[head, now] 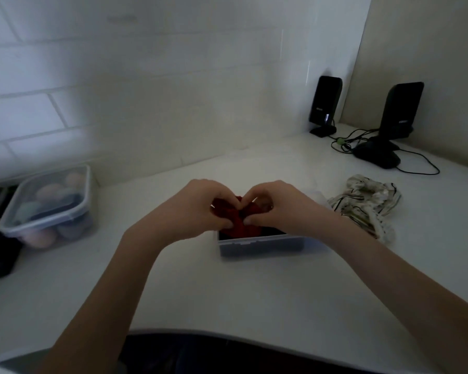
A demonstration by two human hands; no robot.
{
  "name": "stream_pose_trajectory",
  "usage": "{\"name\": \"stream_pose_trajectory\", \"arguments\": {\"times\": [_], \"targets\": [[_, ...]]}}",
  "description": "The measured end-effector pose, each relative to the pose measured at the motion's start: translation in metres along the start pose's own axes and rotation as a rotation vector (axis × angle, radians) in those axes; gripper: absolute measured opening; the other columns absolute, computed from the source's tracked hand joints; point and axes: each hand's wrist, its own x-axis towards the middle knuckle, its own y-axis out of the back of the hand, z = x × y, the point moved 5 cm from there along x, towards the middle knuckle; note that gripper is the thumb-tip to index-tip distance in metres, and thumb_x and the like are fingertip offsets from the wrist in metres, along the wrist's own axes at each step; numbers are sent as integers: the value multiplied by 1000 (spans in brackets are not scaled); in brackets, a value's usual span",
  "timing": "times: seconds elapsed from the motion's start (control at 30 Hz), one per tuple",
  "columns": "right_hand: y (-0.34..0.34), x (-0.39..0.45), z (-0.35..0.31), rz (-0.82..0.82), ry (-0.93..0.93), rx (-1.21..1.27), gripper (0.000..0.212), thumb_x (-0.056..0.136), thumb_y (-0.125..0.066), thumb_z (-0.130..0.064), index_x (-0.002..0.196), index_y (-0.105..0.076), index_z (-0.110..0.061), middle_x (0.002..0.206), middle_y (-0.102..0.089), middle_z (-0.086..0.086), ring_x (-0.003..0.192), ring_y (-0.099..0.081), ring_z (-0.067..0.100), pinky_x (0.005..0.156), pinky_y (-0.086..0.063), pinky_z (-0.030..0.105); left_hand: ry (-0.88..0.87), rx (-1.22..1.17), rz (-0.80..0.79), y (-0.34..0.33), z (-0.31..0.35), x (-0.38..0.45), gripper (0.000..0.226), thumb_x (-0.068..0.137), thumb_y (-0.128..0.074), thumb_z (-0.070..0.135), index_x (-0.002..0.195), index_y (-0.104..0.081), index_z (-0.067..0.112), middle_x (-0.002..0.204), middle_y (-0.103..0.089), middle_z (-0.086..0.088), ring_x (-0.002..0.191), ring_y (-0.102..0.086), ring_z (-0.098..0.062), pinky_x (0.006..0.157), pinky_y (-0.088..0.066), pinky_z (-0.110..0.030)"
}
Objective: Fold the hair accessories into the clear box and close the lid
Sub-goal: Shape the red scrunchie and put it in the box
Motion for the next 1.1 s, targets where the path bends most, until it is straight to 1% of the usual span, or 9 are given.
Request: {"name": "stream_pose_trajectory", "arguments": {"times": [0.13,0.27,0.37,0.47,0.63,0.73,0.9,1.0,1.1], "targets": [[-3,-2,-8,-72,6,-174,39,71,-78,-27,107,-67,-20,87,-63,-2,76,-57,12,68,-45,20,30,251,-67,-4,6,5,35,74,-74,17,107,-69,23,100,-67,2,93,-58,-14,81,-48,-27],[-7,-3,-11,-116,14,-286,35,76,-74,-29,108,-67,-17,92,-67,4,74,-53,13,59,-36,18,-25,577,3,-4,12,7,39,72,-69,35,110,-63,29,110,-56,7,105,-44,-16,78,-29,-28],[-7,-2,-9,-162,-10,-321,31,77,-72,-35,102,-71,-18,81,-65,2,63,-50,11,52,-36,15,-25,592,3,-1,11,7,43,73,-71,37,114,-62,26,114,-52,5,107,-45,-16,81,-31,-28],[-7,-1,-7,-181,-23,-309,37,82,-62,-46,93,-72,-12,81,-65,11,63,-53,17,58,-40,27,-3,602,-85,-3,9,7,37,80,-66,35,115,-64,24,110,-61,2,103,-54,-19,85,-38,-30],[-6,3,-17,-117,111,-356,17,83,-68,-23,93,-74,-10,103,-66,8,86,-58,19,71,-39,22,-39,685,-52,-2,17,12,26,92,-46,28,99,-70,22,95,-71,1,87,-61,-19,82,-29,-28],[-4,5,-16,-122,112,-362,23,75,-75,-20,97,-69,-14,98,-69,2,79,-53,12,61,-36,16,-15,747,-81,-5,19,14,20,87,-53,29,100,-67,26,95,-68,4,92,-59,-18,81,-21,-31],[-8,5,-16,-223,86,-405,37,74,-75,-27,109,-67,-18,102,-69,-2,78,-55,10,62,-40,17,41,747,-140,-13,15,12,26,79,-55,44,91,-67,23,75,-59,3,87,-50,-20,76,-18,-34],[-15,6,-17,-258,58,-427,29,75,-71,-36,97,-70,-17,90,-71,3,80,-63,19,71,-51,30,52,740,-168,-16,13,12,35,83,-47,50,91,-66,22,76,-59,3,84,-42,-19,76,-18,-34],[-18,9,-23,-237,46,-559,35,73,-70,-45,96,-66,-19,86,-67,-1,79,-62,20,65,-47,29,75,705,-232,-20,11,16,31,86,-45,48,85,-61,22,71,-53,4,84,-39,-19,78,-18,-34]]}}
